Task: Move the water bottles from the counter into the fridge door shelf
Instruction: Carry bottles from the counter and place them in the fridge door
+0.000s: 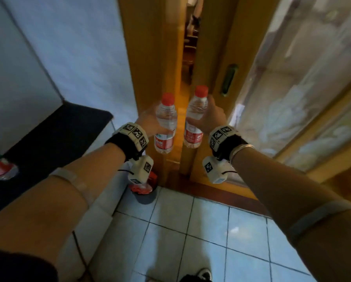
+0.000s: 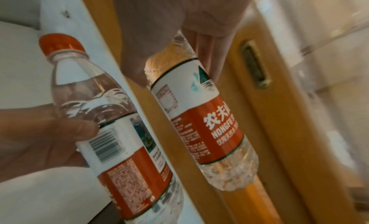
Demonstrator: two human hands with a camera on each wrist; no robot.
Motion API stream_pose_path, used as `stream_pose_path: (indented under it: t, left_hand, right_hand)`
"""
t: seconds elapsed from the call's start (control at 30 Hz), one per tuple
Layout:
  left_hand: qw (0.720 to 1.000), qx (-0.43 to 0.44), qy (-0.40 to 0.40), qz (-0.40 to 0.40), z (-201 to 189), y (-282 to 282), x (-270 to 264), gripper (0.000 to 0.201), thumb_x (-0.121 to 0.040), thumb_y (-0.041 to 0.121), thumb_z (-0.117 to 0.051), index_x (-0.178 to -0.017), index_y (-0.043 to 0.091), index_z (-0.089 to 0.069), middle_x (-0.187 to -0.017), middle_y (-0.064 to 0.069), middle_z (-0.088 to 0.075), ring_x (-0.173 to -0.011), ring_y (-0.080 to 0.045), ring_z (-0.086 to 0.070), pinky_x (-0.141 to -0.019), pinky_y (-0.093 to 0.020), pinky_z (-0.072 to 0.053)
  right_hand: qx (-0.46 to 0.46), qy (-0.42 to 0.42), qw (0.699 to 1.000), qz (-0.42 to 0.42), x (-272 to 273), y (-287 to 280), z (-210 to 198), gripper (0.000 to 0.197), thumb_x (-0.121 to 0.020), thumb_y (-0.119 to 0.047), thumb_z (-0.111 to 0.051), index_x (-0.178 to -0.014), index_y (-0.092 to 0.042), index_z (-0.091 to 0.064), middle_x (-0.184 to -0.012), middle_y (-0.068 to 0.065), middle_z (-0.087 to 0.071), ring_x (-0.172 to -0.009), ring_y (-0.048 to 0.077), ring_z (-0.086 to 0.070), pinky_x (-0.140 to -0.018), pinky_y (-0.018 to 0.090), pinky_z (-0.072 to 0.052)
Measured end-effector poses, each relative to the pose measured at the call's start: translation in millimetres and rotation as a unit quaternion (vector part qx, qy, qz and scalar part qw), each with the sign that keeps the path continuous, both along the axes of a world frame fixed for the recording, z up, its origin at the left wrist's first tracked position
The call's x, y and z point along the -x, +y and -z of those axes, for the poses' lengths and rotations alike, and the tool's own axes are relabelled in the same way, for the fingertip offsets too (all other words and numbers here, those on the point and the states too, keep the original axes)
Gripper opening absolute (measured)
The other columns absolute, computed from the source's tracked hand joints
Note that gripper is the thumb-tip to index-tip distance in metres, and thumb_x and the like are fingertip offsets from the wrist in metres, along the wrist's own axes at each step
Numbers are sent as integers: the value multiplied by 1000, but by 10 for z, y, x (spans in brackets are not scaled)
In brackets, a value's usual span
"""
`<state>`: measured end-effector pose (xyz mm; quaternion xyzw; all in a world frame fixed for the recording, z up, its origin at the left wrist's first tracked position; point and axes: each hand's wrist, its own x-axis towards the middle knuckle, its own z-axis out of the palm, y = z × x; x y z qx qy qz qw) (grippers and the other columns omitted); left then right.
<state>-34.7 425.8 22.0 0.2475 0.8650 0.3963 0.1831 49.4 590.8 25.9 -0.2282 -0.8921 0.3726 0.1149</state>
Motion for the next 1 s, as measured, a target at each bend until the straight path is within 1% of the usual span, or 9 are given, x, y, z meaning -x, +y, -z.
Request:
stream_pose_path:
  t: [0.17,0.27,0.33,0.4,0.5,0.67,0.8,0.9,1.0]
  left_hand:
    - [995,-5,-15,103,119,1155,-417,81,-60,6,-82,-129,18,-42,-122,0,-55,-115,-19,-51,-101,-38,-40]
    - [987,-23,-56,146,192,1825,-720,70,-57,2,-83,-116,23,-50,-114,0,-60,-111,-23,-56,-100,-44,-43]
    - [981,-39,-76,174,225,2261,-945,68,-57,2,-83,-114,20,-51,-114,-4,-61,-113,-28,-57,-101,-49,-43]
    - [975,-43,-79,203,264,2687,-1164,77,-51,11,-86,-119,15,-51,-118,-9,-61,-113,-31,-57,-100,-48,-44]
    - [957,-42,-88,274,319,3284,-1497,81,-45,15,-87,-115,22,-48,-120,-9,-62,-111,-30,-58,-99,-50,-44]
    - [922,-28,-78,378,426,4191,-2080,97,-35,35,-86,-121,32,-41,-121,-3,-62,-113,-27,-58,-100,-50,-44]
    - [882,-21,-64,466,423,4838,-2622,92,-46,29,-88,-123,30,-38,-125,-5,-59,-116,-28,-56,-102,-51,-41]
    - [869,-23,-71,489,448,5324,-2978,85,-54,16,-87,-127,20,-42,-125,-9,-59,-116,-29,-56,-102,-51,-41]
    - [837,-28,-80,540,437,5805,-3322,76,-54,12,-86,-121,14,-49,-116,-5,-63,-111,-26,-58,-102,-52,-42]
  right_hand:
    - [21,7,994,104,-682,978,100,73,-70,-36,-77,-130,-21,-37,-120,9,-63,-106,29,-61,-87,36,-49]
    - [6,14,988,154,-1132,1544,154,72,-70,-36,-77,-127,-18,-37,-115,10,-65,-101,30,-63,-83,34,-49]
    - [-1,20,982,190,-1443,1888,192,70,-70,-34,-77,-126,-17,-38,-114,11,-65,-101,30,-63,-81,33,-48]
    - [2,27,973,229,-1780,2198,206,70,-71,-31,-77,-127,-17,-37,-114,10,-64,-101,30,-63,-80,33,-47]
    - [-8,22,960,278,-2279,2603,210,70,-72,-30,-76,-128,-16,-37,-112,10,-65,-101,29,-63,-77,29,-46]
    - [-22,-8,924,383,-3051,3154,248,78,-70,-38,-77,-132,-19,-34,-118,10,-63,-103,31,-62,-86,42,-53]
    - [-13,-9,890,455,-3638,3520,291,69,-69,-37,-77,-124,-20,-39,-118,8,-64,-106,30,-62,-89,46,-52]
    - [-25,-5,864,504,-4008,3767,318,61,-71,-31,-77,-119,-18,-41,-115,9,-65,-104,30,-63,-86,42,-52]
    - [-41,5,843,536,-4345,4013,332,63,-70,-32,-78,-120,-13,-43,-116,11,-65,-106,30,-63,-89,39,-50]
